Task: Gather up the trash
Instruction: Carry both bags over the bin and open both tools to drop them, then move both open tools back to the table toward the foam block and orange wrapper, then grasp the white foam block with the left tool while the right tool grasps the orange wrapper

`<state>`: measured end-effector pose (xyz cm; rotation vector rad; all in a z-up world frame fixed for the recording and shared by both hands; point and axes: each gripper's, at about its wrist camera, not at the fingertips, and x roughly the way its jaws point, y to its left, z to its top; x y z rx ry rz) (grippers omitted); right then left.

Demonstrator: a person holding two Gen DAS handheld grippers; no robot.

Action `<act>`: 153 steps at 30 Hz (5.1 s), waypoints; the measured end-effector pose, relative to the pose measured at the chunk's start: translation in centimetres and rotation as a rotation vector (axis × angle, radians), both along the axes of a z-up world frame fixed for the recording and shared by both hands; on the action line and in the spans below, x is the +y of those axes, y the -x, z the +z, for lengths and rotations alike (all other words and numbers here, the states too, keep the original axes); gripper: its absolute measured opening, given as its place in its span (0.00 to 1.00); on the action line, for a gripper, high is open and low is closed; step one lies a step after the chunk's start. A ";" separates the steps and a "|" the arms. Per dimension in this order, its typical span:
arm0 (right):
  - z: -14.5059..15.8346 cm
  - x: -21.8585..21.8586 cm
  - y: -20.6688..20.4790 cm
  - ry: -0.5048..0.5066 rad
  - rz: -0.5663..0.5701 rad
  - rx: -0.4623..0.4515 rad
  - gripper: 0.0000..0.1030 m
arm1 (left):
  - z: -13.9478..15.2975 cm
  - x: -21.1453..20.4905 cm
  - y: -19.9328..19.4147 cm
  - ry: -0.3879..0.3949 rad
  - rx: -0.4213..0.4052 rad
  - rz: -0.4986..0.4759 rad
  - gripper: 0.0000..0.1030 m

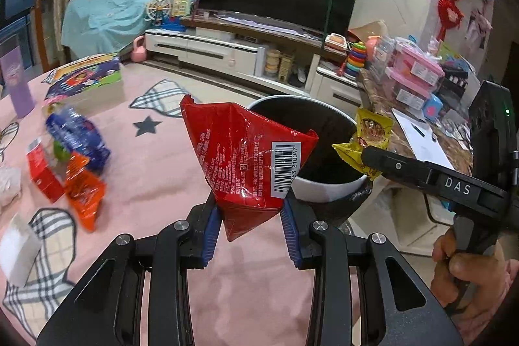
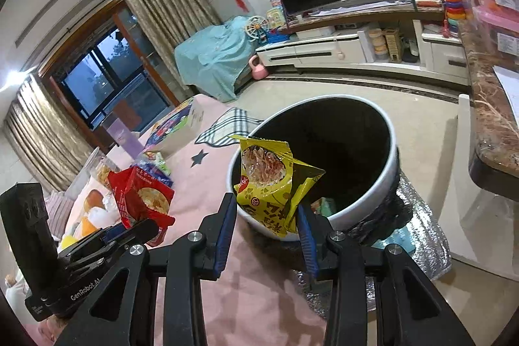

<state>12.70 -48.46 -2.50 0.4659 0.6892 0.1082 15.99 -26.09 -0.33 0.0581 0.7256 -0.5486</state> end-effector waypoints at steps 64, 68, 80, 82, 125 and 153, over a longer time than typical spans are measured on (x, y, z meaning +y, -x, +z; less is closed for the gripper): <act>0.1 2.6 -2.5 0.009 0.054 0.013 0.84 | -3.4 7.3 -0.7 0.018 0.121 0.164 0.63; -0.3 4.8 -2.1 -0.009 0.086 0.011 0.86 | -3.6 10.3 0.2 0.033 0.127 0.215 0.63; -1.8 11.8 -2.2 -0.013 0.200 0.048 0.86 | -4.2 18.6 2.6 0.077 0.125 0.371 0.63; -2.1 13.0 -2.2 -0.011 0.216 0.057 0.86 | -4.4 19.5 2.7 0.081 0.129 0.387 0.63; -5.3 23.9 -10.9 0.056 0.350 0.123 0.80 | -6.5 26.9 -1.9 -0.014 0.177 0.476 0.75; -3.3 15.4 -5.5 0.015 0.283 0.101 0.25 | -4.3 18.3 -0.1 0.001 0.102 0.304 0.51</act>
